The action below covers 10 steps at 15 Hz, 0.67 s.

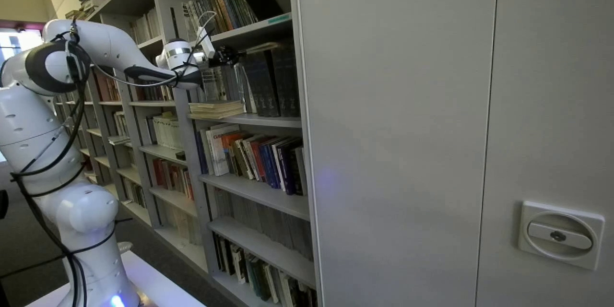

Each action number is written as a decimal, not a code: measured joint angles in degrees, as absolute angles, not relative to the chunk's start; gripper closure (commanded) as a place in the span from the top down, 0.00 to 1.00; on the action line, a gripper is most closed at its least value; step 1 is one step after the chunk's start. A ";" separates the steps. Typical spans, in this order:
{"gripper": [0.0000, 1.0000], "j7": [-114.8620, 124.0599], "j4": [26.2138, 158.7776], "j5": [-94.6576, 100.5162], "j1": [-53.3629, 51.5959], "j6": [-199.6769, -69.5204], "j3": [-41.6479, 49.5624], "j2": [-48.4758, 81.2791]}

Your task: Pick up one of the paper books and put it on top of the large encyclopedia books

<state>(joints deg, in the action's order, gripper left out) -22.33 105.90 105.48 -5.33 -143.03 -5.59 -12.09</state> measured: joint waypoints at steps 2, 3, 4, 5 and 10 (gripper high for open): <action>0.00 -22.33 108.33 102.31 -5.34 -144.63 -5.59 -14.65; 0.00 -22.35 109.65 100.43 -5.34 -145.17 -5.57 -16.00; 0.00 -22.48 111.12 98.07 -5.34 -145.68 -5.56 -17.40; 0.00 -22.87 112.88 94.91 -5.36 -146.53 -5.51 -18.88; 0.00 -29.39 125.69 72.31 -8.82 -148.56 -4.30 -27.96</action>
<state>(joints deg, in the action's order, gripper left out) -29.39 125.69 72.31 -8.82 -148.56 -4.30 -27.96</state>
